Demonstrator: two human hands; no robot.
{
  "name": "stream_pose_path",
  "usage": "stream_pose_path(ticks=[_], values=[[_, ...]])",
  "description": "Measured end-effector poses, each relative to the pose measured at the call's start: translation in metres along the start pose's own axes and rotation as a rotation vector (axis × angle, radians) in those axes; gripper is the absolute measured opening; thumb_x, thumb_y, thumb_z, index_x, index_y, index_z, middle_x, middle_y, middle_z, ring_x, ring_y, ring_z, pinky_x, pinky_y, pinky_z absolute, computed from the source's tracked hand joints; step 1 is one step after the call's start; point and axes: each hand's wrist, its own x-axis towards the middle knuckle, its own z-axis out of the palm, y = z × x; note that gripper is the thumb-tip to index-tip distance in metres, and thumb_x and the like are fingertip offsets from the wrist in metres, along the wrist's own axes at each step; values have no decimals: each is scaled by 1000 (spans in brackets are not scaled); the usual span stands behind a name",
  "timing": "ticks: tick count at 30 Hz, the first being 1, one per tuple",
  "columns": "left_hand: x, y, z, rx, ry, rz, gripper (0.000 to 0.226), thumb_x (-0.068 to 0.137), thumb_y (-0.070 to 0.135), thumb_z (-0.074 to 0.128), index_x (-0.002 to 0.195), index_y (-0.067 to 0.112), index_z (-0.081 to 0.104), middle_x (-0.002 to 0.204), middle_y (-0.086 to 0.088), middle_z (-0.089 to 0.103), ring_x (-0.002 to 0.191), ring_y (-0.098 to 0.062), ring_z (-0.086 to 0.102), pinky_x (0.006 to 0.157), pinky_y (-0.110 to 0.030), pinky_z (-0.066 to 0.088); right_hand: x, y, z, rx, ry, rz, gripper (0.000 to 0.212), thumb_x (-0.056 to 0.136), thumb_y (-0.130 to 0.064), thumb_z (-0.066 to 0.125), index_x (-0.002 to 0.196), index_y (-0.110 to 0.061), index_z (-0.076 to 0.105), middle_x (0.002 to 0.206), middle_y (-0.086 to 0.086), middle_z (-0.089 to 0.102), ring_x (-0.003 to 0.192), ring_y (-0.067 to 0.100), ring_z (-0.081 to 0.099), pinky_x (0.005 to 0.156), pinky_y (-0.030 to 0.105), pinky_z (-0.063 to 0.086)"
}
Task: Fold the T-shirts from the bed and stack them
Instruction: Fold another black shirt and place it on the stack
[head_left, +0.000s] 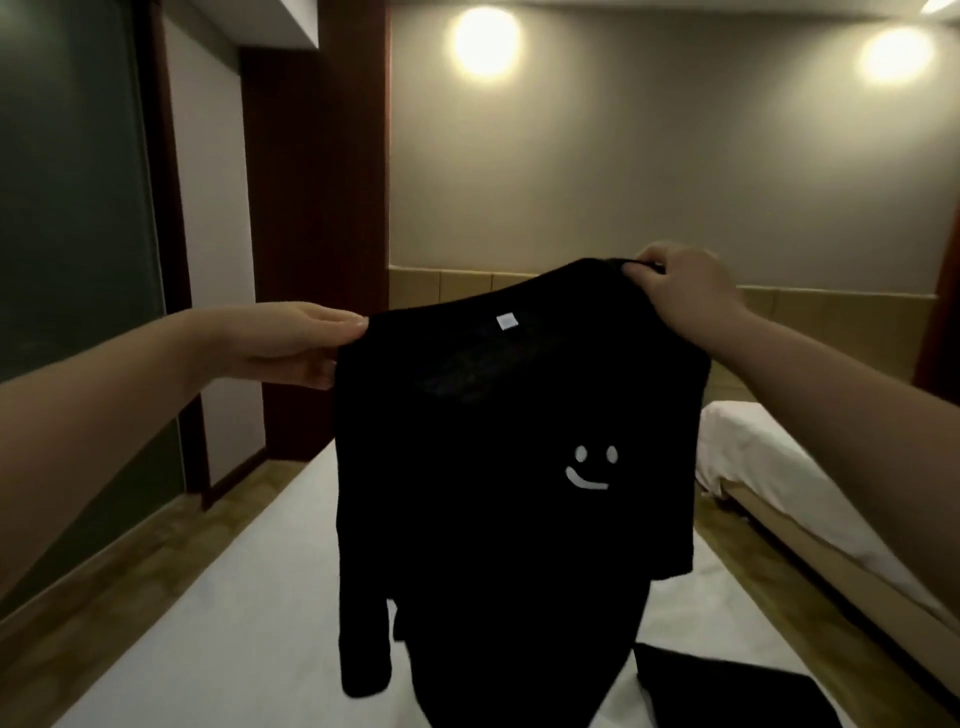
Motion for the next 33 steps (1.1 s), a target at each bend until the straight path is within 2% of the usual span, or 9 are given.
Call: stream_pose_path(ticks=[4, 8, 10, 14, 18, 21, 24, 27, 33], values=[[-9, 18, -21, 35, 62, 11, 54, 50, 44, 87, 89, 10, 69, 79, -4, 62, 72, -14, 59, 73, -24, 52, 8, 2, -38, 200, -269, -3, 28, 93, -30, 54, 97, -6, 69, 88, 9, 65, 83, 22, 58, 74, 30, 41], [-11, 35, -12, 276, 240, -47, 40, 56, 38, 79, 83, 11, 69, 75, -2, 64, 59, -6, 60, 55, -16, 51, -1, 2, -61, 268, -499, 66, 25, 92, -33, 54, 81, -14, 67, 73, 3, 60, 70, 14, 55, 65, 27, 39], [-7, 42, -4, 434, 241, -69, 50, 46, 58, 79, 74, 19, 69, 63, 3, 59, 50, -5, 52, 48, -15, 45, 1, 4, -58, 233, -416, 66, 28, 93, -32, 54, 82, -10, 67, 74, 4, 59, 70, 15, 53, 64, 28, 39], [0, 65, 7, 254, 420, 124, 16, 90, 23, 50, 87, 11, 60, 72, -1, 56, 60, -9, 56, 57, -18, 45, 17, 6, -52, 318, -98, 96, 27, 95, -26, 51, 102, -5, 66, 93, 12, 61, 86, 22, 55, 72, 29, 42], [2, 63, 10, 75, 462, 96, 20, 97, 19, 39, 91, 11, 55, 78, -3, 53, 69, -13, 56, 61, -21, 42, 22, 9, -47, 283, -252, 209, 22, 96, -16, 49, 77, -19, 59, 73, 3, 52, 60, 12, 47, 52, 20, 34], [7, 62, 14, -73, 494, 87, 21, 98, 23, 37, 92, 13, 55, 79, -3, 52, 66, -14, 52, 61, -25, 38, 26, 1, -49, 404, 4, 242, 27, 96, -11, 43, 76, -17, 60, 66, 2, 48, 54, 9, 45, 42, 14, 33], [5, 61, 15, 60, 512, 71, 20, 97, 22, 40, 94, 11, 57, 78, -5, 54, 61, -14, 54, 59, -27, 39, 22, -6, -50, 258, 25, 158, 29, 96, -10, 41, 106, -3, 67, 89, 6, 57, 84, 17, 51, 60, 21, 34], [-6, 62, 3, 375, 783, 207, 19, 98, 21, 40, 97, 14, 58, 83, -7, 56, 68, -19, 52, 61, -29, 39, 15, -2, -55, 177, 76, 126, 31, 98, -21, 41, 112, -7, 65, 109, 15, 63, 105, 28, 55, 66, 25, 29], [-8, 70, 3, 588, 1017, 357, 18, 99, 20, 40, 103, 15, 56, 83, -1, 54, 71, -14, 50, 62, -22, 36, 7, 3, -52, 42, 418, -65, 30, 101, -21, 34, 106, -2, 57, 108, 23, 61, 101, 36, 54, 77, 34, 31]])
